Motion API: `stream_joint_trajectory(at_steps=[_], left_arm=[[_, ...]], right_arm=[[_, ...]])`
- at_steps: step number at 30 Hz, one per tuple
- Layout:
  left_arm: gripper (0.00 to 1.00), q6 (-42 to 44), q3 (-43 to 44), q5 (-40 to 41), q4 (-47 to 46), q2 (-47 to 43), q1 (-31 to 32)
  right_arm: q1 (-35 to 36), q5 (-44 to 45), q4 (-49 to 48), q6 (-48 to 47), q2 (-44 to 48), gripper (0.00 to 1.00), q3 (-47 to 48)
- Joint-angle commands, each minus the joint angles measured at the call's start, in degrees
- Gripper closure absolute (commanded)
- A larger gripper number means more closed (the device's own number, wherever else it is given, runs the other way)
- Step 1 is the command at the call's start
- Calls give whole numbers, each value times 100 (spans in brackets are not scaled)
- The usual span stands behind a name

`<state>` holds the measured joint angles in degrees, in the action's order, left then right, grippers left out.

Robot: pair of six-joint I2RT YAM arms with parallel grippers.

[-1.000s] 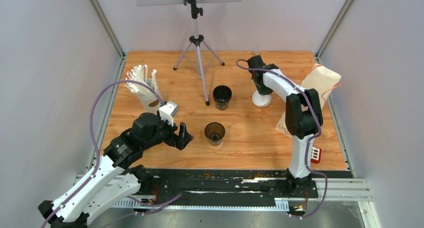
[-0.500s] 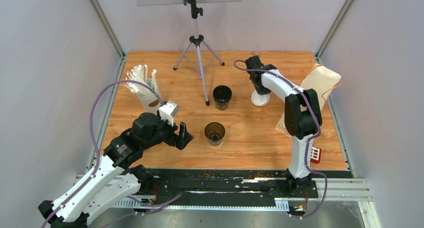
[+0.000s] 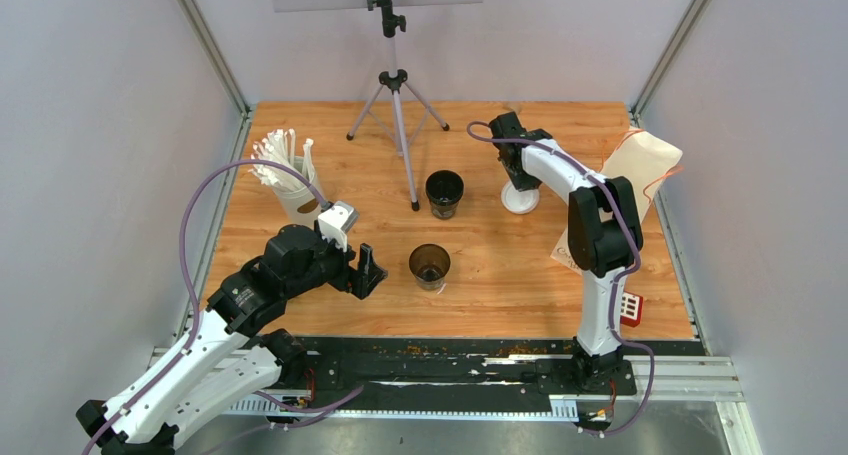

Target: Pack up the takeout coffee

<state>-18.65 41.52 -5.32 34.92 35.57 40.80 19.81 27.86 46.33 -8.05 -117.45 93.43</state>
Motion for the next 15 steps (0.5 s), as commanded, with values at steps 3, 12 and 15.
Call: stream_joint_trajectory(at_steps=[3,12,15], left_arm=[[4,152,-47,-6,-204,-2,16],[4,152,-47,-35,-205,-3,16],[4,152,-47,-37,-212,-2,17]], right_arm=[[31,-120,77,69,224,100,219],[32,-202,166,69,398,100,289],[40,-178,191,52,405,100,306]])
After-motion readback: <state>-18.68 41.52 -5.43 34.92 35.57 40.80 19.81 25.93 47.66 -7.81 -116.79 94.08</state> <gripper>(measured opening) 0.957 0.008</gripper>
